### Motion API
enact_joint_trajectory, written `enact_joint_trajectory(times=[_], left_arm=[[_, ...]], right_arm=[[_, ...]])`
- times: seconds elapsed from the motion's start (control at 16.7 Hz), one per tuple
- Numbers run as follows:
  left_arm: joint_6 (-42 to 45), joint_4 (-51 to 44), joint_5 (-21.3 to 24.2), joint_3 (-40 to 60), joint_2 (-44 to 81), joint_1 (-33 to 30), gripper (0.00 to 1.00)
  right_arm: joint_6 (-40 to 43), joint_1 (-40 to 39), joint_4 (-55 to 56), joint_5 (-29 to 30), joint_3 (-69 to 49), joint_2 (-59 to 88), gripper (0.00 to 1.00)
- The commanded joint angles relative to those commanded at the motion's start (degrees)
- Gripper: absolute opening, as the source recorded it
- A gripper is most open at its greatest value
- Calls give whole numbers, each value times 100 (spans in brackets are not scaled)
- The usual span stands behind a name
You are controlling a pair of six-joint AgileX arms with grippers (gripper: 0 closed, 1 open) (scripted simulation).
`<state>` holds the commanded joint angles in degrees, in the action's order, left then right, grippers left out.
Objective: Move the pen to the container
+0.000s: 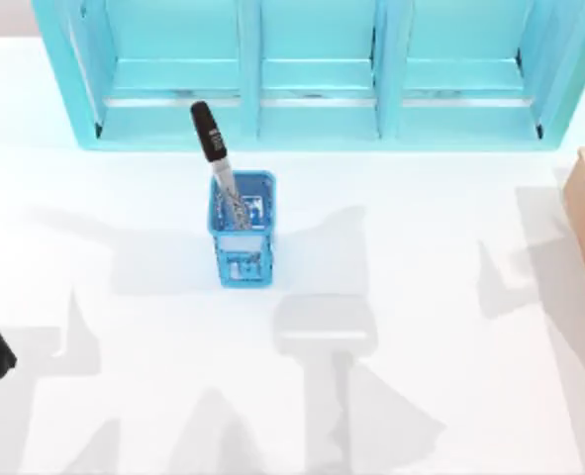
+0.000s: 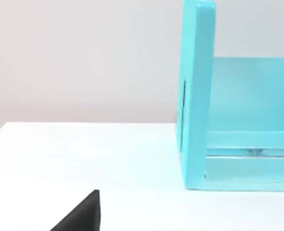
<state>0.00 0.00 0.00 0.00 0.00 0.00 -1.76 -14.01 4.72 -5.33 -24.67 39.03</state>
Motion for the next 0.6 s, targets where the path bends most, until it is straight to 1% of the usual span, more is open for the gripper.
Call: enact_joint_trajectory(times=[0.36, 0.6], left_arm=[[0, 0, 0, 0, 0, 0, 100], [0, 0, 0, 0, 0, 0, 100]], right_arm=[[-157, -1152, 267, -468, -1853, 3707, 100], [-217, -1785, 450, -723, -2895, 5563, 100]])
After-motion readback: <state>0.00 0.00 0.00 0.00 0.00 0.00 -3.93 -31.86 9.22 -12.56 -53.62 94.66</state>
